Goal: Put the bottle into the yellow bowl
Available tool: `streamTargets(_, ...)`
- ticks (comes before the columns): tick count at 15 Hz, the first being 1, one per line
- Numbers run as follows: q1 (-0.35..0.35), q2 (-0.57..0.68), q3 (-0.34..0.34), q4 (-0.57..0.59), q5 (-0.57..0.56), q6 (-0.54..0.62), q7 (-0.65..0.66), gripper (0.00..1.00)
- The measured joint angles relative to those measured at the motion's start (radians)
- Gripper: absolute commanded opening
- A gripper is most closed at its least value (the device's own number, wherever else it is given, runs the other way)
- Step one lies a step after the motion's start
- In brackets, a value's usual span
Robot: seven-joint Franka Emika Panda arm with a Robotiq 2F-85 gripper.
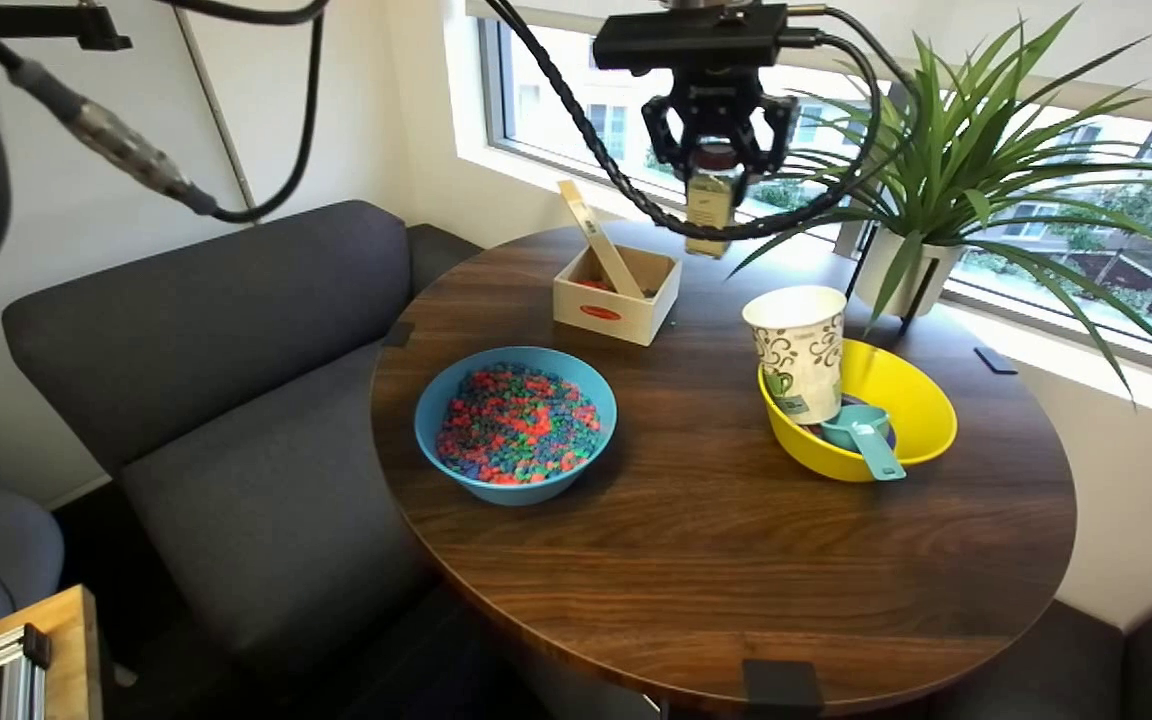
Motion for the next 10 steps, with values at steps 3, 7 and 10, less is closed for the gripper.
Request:
streamTargets(3,-0.041,0.082,-0.053,0.121,-0.004,0.0,0.077,0.26)
streamTargets(7,-0.07,0.129,-0.106,0.246,-0.005,-0.003,0.222,0.26)
streamTargets(10,-0.081,0.131,-0.158,0.289,-0.03,0.005,0.324,0.26)
